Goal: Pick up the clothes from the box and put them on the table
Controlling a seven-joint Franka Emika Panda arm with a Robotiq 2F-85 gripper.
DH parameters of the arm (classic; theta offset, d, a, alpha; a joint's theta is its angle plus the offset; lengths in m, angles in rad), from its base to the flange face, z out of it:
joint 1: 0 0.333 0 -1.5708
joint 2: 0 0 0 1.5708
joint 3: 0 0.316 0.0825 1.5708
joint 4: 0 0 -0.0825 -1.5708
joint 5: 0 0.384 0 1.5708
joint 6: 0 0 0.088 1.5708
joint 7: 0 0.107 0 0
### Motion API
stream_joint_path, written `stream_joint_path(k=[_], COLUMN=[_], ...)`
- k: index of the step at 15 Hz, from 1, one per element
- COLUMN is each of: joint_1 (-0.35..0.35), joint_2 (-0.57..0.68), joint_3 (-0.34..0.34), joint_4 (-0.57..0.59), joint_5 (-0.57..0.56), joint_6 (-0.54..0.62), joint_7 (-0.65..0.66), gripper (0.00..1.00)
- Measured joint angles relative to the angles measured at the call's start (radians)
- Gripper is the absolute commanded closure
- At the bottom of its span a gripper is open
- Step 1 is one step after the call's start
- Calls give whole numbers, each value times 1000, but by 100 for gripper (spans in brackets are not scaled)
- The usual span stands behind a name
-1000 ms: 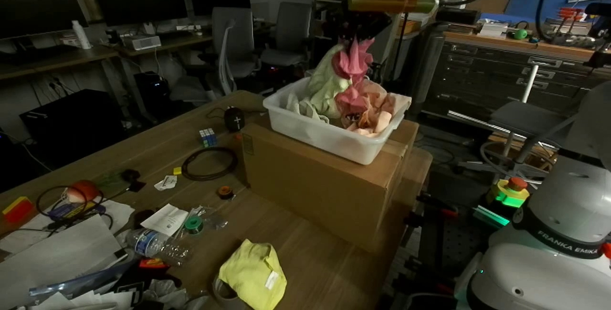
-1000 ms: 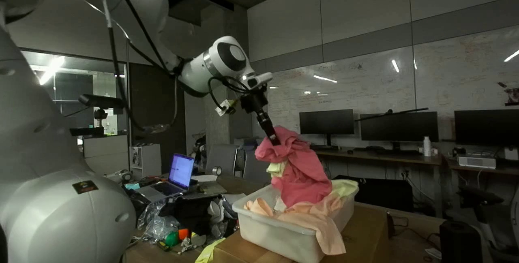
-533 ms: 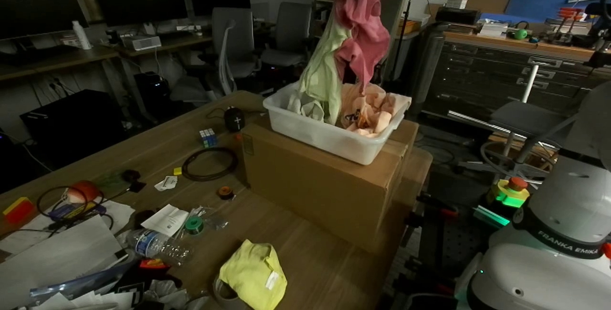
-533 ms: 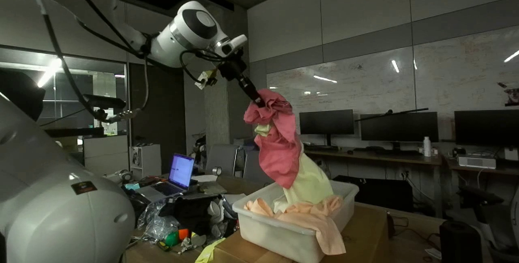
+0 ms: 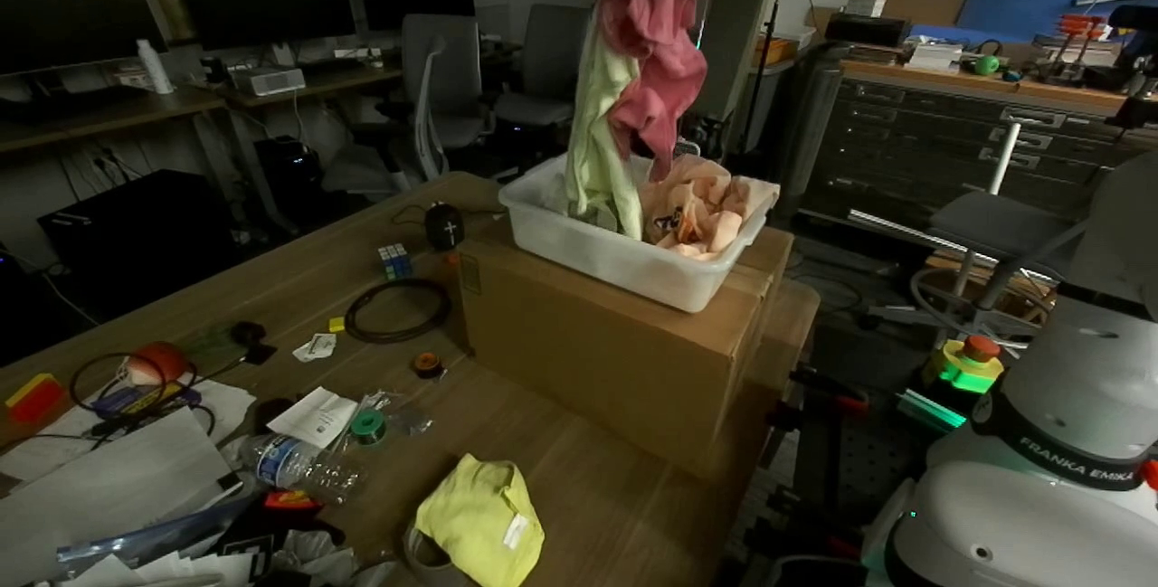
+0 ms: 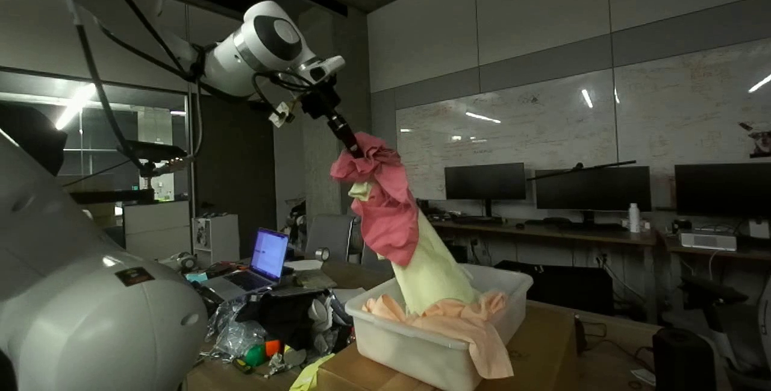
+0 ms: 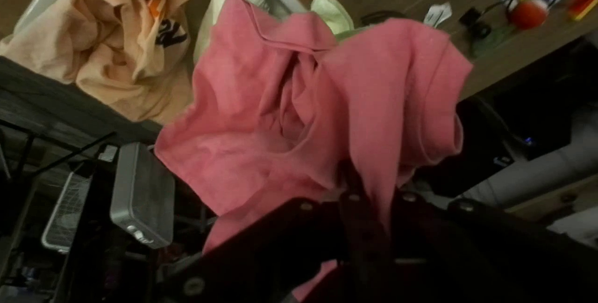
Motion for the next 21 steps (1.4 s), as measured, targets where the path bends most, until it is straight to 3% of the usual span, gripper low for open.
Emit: stream_joint_path(k=[7, 12, 17, 21], joint_1=[154, 240, 281, 282], joint_2=[173, 276, 387, 495], joint_3=[122, 142, 142, 141], joint_4=[158, 286, 387, 471], joint_5=[161, 254, 342, 336], joint_6=[-23, -24, -74, -162], joint_7=[-135, -300, -524, -666], gripper=[94, 94, 94, 94])
